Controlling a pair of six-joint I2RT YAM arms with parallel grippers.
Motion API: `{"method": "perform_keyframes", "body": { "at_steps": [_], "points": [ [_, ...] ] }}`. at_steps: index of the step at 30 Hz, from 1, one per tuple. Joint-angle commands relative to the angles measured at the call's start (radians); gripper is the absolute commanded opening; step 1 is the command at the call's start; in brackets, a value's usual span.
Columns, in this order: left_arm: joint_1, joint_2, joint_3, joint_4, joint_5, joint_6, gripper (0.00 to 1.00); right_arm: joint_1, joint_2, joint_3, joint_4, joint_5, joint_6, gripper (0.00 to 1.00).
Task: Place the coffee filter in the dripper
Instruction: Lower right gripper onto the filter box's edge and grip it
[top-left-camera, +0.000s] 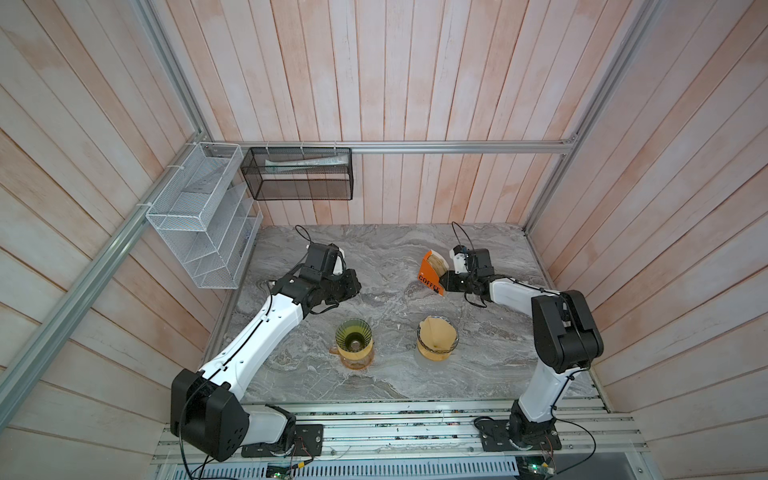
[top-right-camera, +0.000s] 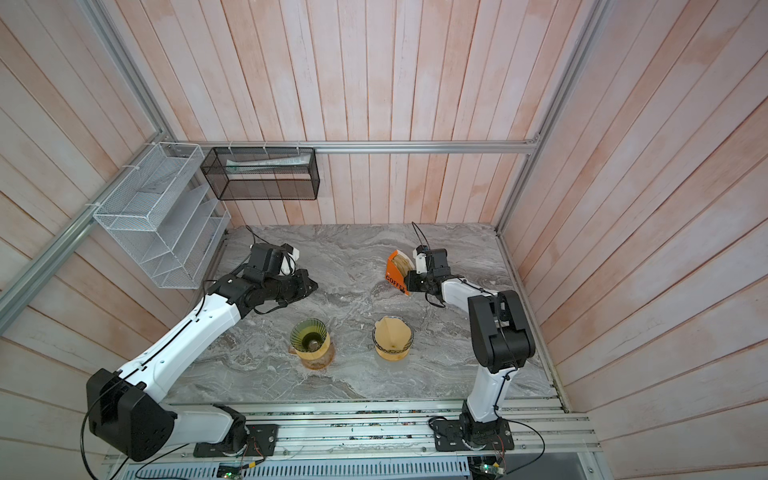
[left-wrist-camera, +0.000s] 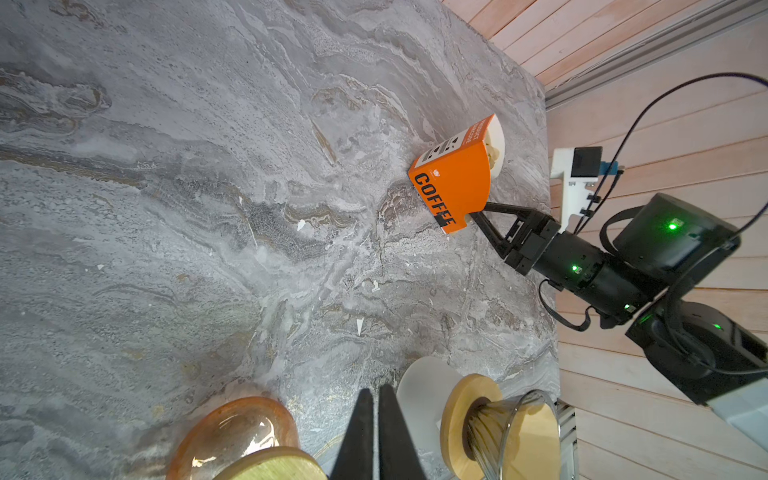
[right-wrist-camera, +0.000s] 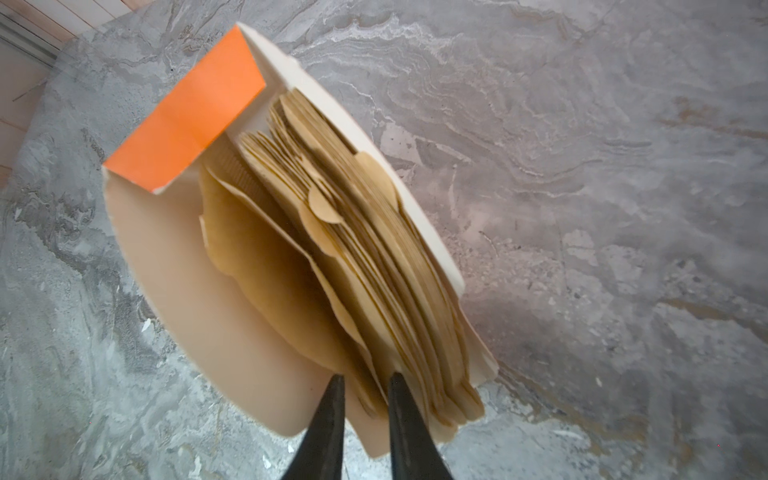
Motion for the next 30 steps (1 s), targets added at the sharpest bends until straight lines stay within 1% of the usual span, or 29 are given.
{"method": "perform_keyframes", "body": {
  "at_steps": [1, 12, 17, 30],
  "points": [
    [0.005, 0.007, -0.015, 0.017, 0.009, 0.016, 0.09, 0.012, 0.005, 0.022, -0.014, 0.014, -0.016, 0.22],
    [0.005, -0.002, -0.02, 0.017, 0.01, 0.019, 0.09, 0.02, 0.028, 0.046, -0.026, 0.024, -0.017, 0.22],
    [0.007, -0.002, -0.021, 0.017, 0.01, 0.021, 0.09, 0.022, 0.034, 0.057, -0.031, 0.025, -0.02, 0.2],
    [0.016, -0.011, -0.04, 0.028, 0.019, 0.022, 0.09, 0.031, 0.061, 0.091, -0.049, 0.031, -0.022, 0.21]
  ]
}}
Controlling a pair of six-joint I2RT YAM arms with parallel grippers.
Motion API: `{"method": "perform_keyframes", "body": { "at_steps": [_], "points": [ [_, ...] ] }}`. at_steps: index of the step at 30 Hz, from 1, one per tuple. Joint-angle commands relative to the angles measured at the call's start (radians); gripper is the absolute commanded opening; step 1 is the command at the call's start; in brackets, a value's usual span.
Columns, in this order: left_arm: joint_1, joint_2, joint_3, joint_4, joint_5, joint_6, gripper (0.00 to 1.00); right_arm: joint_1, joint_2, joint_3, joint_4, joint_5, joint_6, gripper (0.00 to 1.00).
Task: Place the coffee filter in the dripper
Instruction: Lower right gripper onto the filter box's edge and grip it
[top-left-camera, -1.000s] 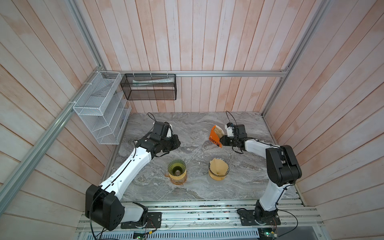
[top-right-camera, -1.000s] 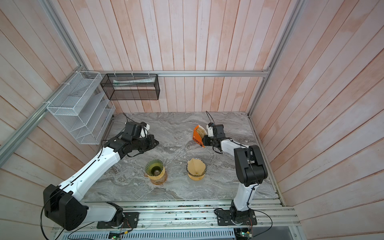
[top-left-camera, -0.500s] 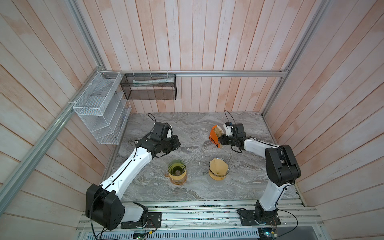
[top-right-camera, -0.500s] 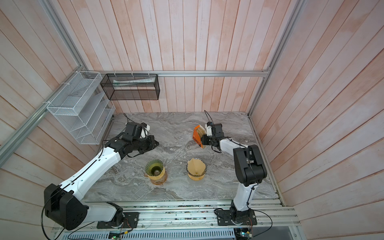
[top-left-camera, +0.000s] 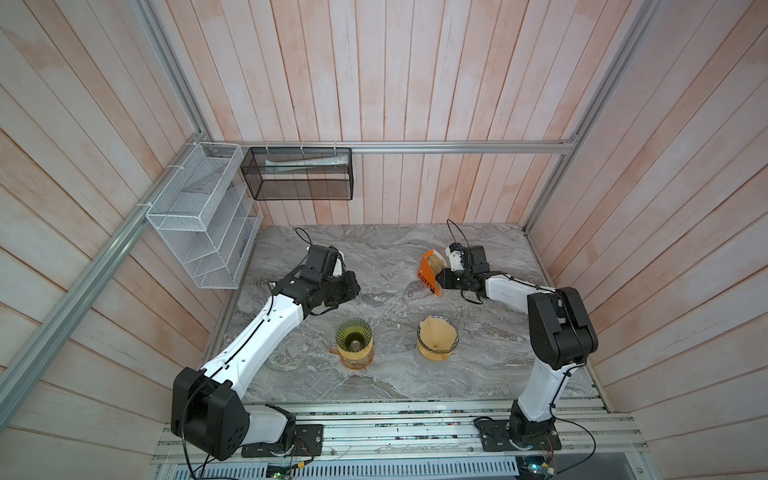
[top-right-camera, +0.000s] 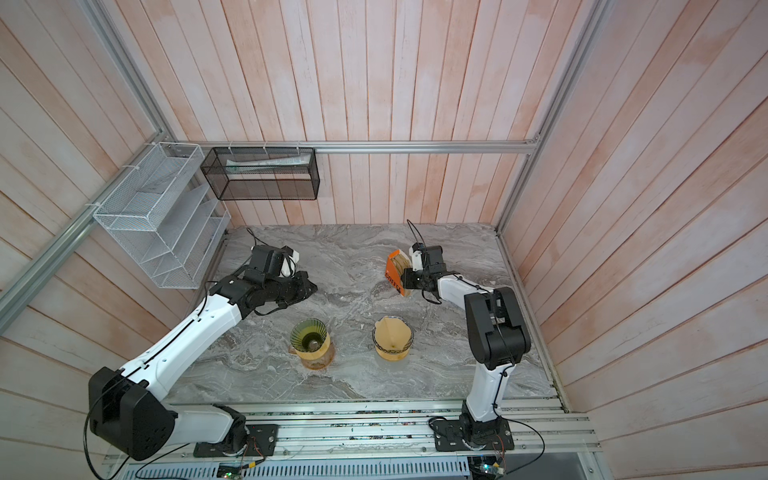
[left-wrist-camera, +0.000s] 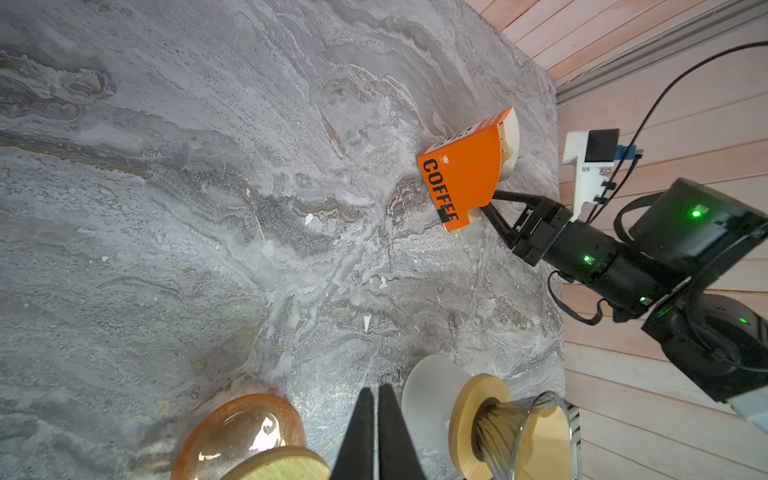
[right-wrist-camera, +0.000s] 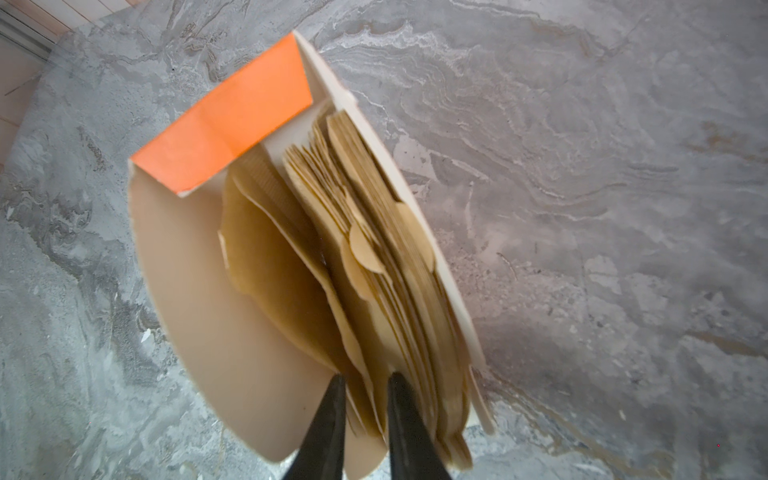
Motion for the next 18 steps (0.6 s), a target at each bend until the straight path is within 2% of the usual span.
{"method": "perform_keyframes", "body": {
  "at_steps": [1, 12, 16, 18],
  "points": [
    [0.008, -0.014, -0.014, 0.021, 0.015, 0.022, 0.09, 0.009, 0.025, 0.034, -0.02, 0.01, -0.018, 0.21],
    [0.023, -0.024, -0.034, 0.027, 0.022, 0.029, 0.09, 0.022, 0.034, 0.062, -0.038, 0.013, -0.018, 0.08],
    [0.028, -0.03, -0.04, 0.03, 0.024, 0.031, 0.09, 0.026, 0.036, 0.073, -0.048, 0.011, -0.018, 0.0],
    [0.031, -0.034, -0.043, 0.034, 0.027, 0.031, 0.09, 0.026, 0.037, 0.079, -0.054, 0.011, -0.017, 0.0]
  ]
}}
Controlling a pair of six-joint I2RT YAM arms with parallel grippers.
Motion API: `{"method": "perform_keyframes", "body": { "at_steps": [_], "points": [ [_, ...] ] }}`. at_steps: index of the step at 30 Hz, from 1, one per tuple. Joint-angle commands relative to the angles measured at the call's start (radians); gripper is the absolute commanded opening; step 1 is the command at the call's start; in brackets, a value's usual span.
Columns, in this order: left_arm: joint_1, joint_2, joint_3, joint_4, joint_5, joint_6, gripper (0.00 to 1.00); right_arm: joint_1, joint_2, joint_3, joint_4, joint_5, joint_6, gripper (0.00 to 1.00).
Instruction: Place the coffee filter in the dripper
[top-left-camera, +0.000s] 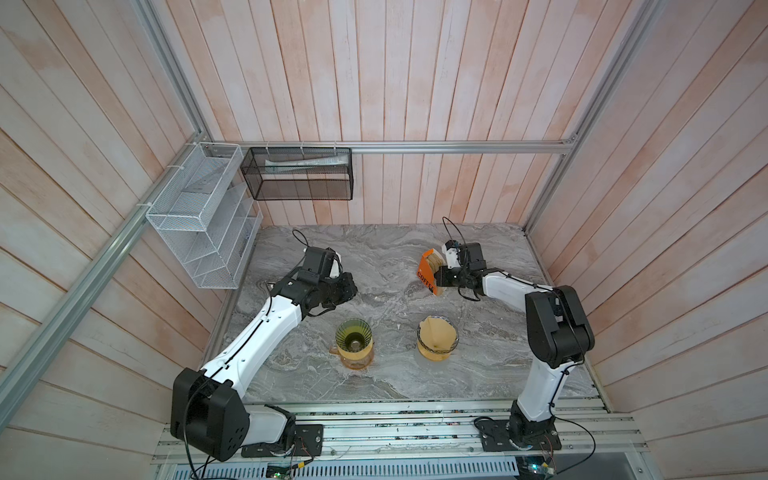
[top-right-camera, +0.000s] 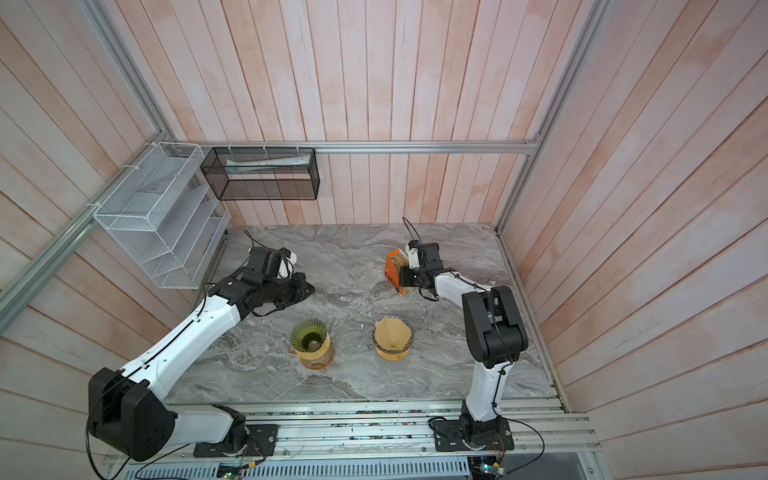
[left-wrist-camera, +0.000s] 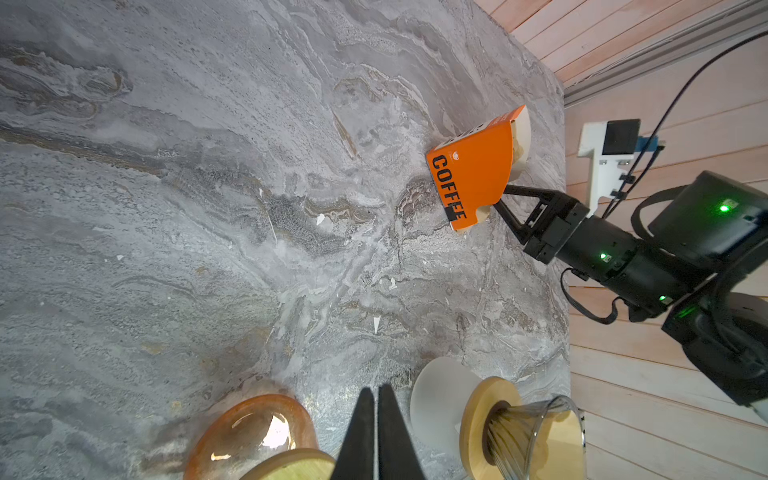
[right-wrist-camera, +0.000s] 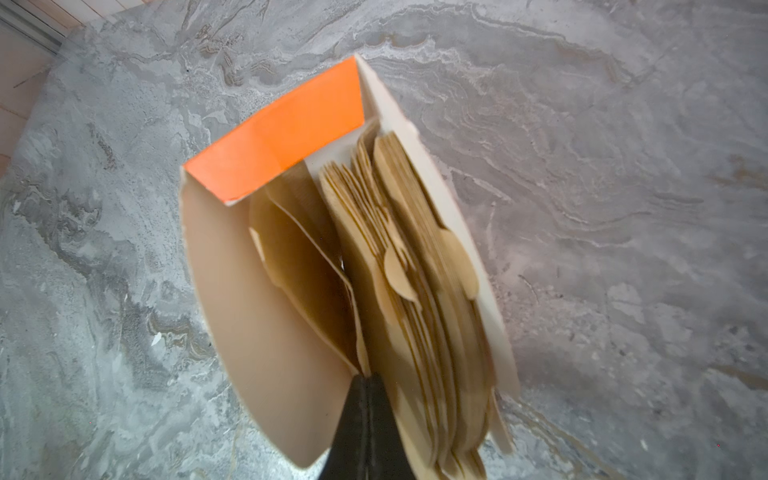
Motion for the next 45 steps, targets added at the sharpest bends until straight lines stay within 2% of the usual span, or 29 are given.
{"method": "perform_keyframes", "body": {
  "at_steps": [1, 16, 27, 29, 31, 36, 45],
  "points": [
    [0.006, -0.027, -0.016, 0.02, 0.016, 0.017, 0.09, 0.008, 0.02, 0.034, -0.034, 0.012, -0.004, 0.0],
    [0.009, -0.041, -0.028, 0.03, 0.021, 0.014, 0.09, 0.015, -0.075, 0.011, -0.104, 0.066, -0.018, 0.0],
    [0.009, -0.055, -0.043, 0.039, 0.022, 0.008, 0.09, 0.014, -0.126, -0.004, -0.107, 0.062, -0.013, 0.0],
    [0.009, -0.055, -0.046, 0.041, 0.022, 0.006, 0.09, 0.014, -0.118, 0.008, -0.106, 0.056, -0.015, 0.1],
    [0.009, -0.055, -0.049, 0.042, 0.024, 0.006, 0.09, 0.014, -0.107, 0.022, -0.099, 0.051, -0.009, 0.15],
    [0.009, -0.056, -0.051, 0.045, 0.024, 0.006, 0.09, 0.014, -0.074, 0.072, -0.101, 0.024, -0.002, 0.2],
    [0.011, -0.042, -0.042, 0.041, 0.019, 0.017, 0.09, 0.022, -0.007, 0.16, -0.107, -0.009, 0.01, 0.23]
  ]
}}
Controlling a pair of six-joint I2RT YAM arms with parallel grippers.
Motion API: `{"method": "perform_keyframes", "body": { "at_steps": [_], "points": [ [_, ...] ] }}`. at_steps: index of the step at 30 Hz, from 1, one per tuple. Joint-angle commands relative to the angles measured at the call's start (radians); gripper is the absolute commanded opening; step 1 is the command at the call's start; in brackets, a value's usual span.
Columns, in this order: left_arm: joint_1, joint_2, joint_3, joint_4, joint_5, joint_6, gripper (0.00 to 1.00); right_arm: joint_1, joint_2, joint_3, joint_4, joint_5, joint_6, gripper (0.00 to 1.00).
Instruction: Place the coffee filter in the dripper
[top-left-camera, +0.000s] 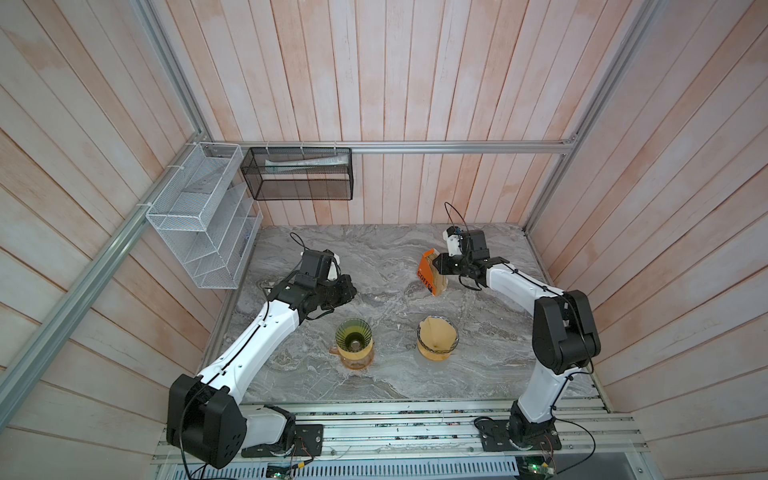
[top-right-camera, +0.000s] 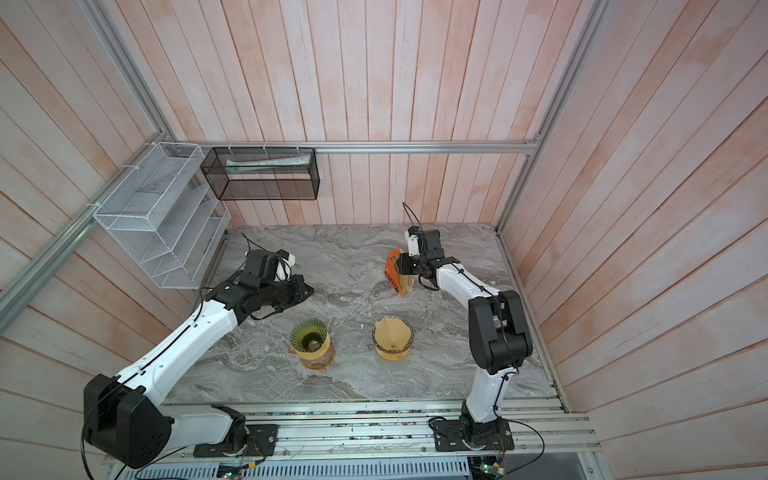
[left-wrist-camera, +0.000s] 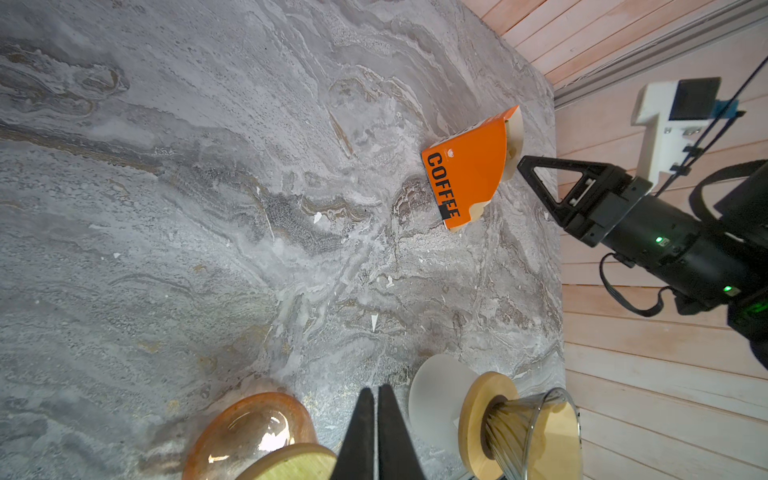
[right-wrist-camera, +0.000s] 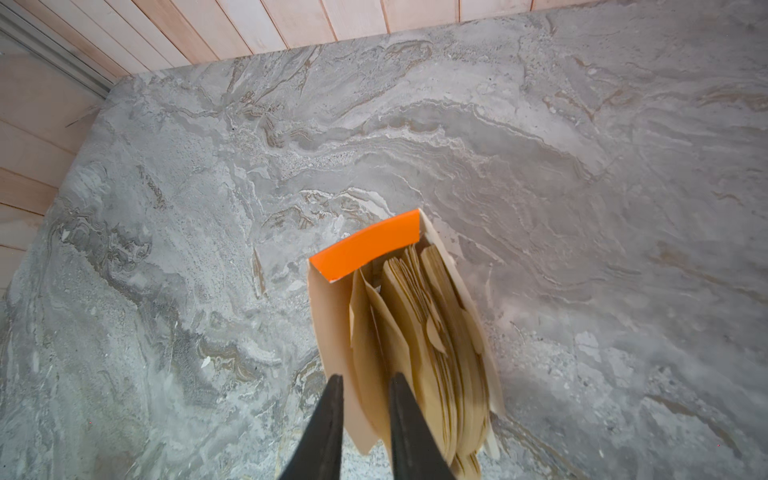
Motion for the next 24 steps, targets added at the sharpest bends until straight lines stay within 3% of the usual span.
{"method": "perform_keyframes", "body": {
  "at_steps": [1, 24],
  "points": [
    [0.005, -0.008, -0.003, 0.014, 0.006, 0.017, 0.09, 0.012, 0.044, 0.043, -0.014, -0.024, 0.008, 0.23],
    [0.017, -0.022, -0.021, 0.006, 0.006, 0.031, 0.09, 0.033, 0.145, 0.158, -0.056, -0.014, 0.009, 0.19]
  ]
}}
